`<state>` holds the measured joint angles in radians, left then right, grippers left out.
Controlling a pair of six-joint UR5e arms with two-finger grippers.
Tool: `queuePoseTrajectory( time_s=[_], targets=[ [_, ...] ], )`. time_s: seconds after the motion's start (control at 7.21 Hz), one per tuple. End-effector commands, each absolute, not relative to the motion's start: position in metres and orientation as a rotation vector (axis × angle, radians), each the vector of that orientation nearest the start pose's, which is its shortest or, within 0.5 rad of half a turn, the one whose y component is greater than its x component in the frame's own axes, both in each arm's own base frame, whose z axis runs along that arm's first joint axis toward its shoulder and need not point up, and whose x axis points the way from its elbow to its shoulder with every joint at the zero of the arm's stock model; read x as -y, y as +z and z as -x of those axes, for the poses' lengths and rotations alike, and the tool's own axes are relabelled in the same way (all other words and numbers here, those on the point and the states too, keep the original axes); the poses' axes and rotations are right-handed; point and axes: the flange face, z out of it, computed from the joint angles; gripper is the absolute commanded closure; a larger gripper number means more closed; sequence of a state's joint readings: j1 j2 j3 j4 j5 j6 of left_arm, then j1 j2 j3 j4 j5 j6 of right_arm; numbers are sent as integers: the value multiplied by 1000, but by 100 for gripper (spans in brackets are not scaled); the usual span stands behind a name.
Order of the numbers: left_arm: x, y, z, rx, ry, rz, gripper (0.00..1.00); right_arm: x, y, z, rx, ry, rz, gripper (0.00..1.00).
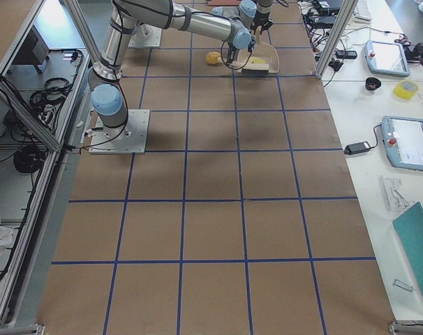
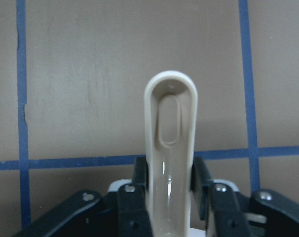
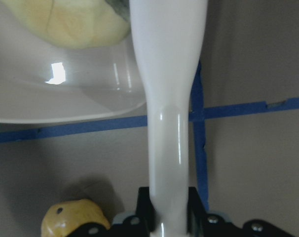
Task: Sweep and dump trash into bin
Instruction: 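Sweep the banana peel and sponge into the dustpan with the right gripper's brush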
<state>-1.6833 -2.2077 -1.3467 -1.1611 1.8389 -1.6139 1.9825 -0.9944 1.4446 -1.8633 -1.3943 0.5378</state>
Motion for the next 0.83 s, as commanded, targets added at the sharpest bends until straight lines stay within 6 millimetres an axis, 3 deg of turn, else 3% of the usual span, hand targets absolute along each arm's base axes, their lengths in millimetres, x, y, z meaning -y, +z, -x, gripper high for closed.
queuePoseTrajectory(
  time_s=[0.0, 0.28, 0.42, 0.69],
  targets=[
    [698, 253, 190, -2303, -216, 2002, 100, 547, 242, -417, -2975, 372, -242, 100],
    [699, 254, 188, -2330, -165, 2030, 100, 545, 250, -414, -3001, 378, -226, 100],
    [701, 254, 185, -2338, -161, 2024, 100, 541, 270, -401, -3097, 394, -198, 100],
    [703, 259, 181, -2344, -161, 2036, 100, 523, 322, -382, -3130, 403, -206, 100]
  ],
)
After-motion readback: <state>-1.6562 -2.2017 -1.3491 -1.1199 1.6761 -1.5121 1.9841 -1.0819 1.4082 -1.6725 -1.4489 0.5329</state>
